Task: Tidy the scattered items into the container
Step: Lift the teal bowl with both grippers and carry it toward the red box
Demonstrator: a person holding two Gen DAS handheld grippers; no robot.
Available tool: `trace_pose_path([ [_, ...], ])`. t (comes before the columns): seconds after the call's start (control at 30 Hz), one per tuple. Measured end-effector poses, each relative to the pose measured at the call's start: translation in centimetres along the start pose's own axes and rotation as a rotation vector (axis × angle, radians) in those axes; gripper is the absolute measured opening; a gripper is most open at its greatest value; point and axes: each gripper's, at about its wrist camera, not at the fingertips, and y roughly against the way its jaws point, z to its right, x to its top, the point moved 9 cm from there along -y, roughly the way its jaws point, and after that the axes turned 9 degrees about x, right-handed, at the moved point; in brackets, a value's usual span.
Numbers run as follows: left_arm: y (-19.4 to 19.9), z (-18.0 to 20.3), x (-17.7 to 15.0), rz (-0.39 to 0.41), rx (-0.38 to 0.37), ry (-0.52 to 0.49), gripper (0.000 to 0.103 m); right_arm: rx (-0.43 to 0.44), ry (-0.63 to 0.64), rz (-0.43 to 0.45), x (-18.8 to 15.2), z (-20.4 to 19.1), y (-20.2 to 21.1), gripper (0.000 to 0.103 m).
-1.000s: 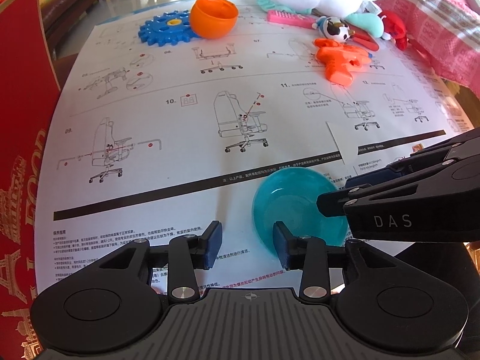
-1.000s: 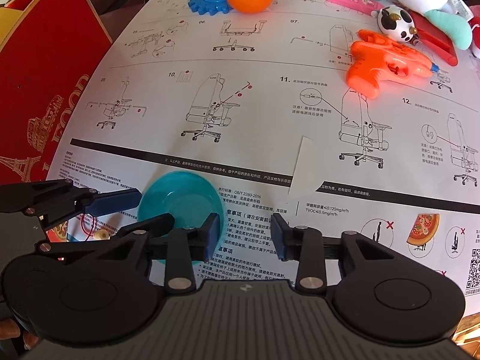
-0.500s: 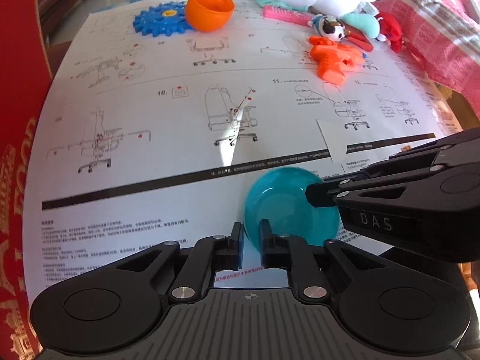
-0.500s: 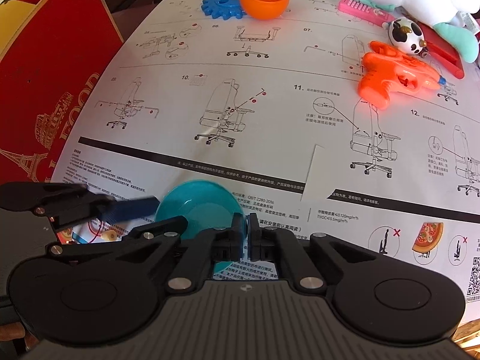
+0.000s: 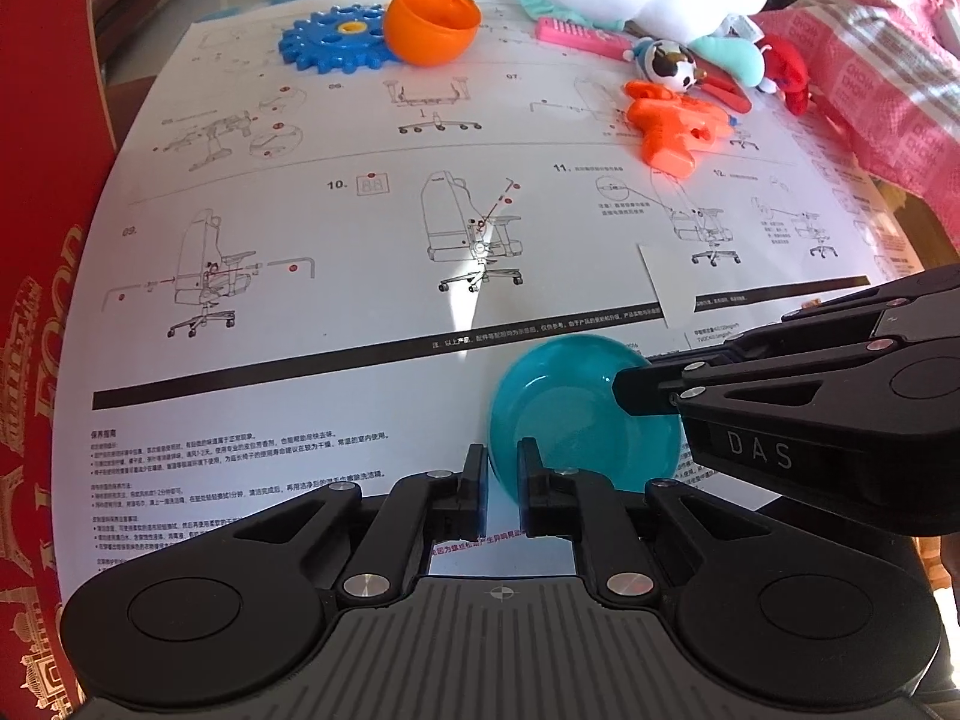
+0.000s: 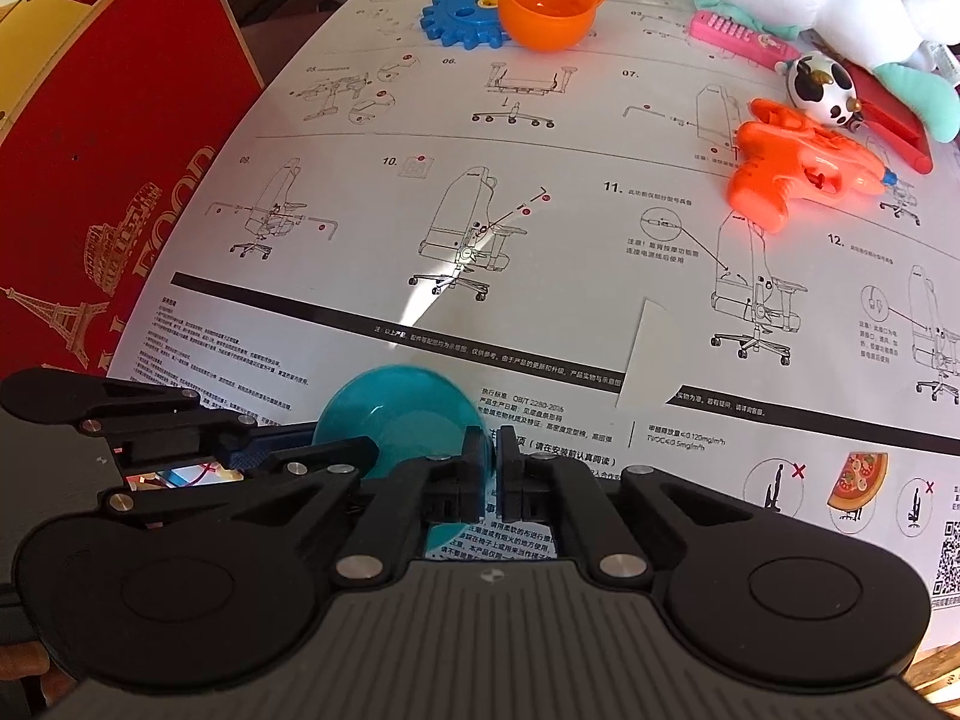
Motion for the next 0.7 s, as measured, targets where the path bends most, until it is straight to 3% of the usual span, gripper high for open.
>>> trace_pose_path([
  [0.7, 4.6, -0.3, 1.1, 0.102, 0.059, -0.003, 0.003, -0.005, 0.083, 0.097, 1.1, -2.4, 3.8, 0.004],
])
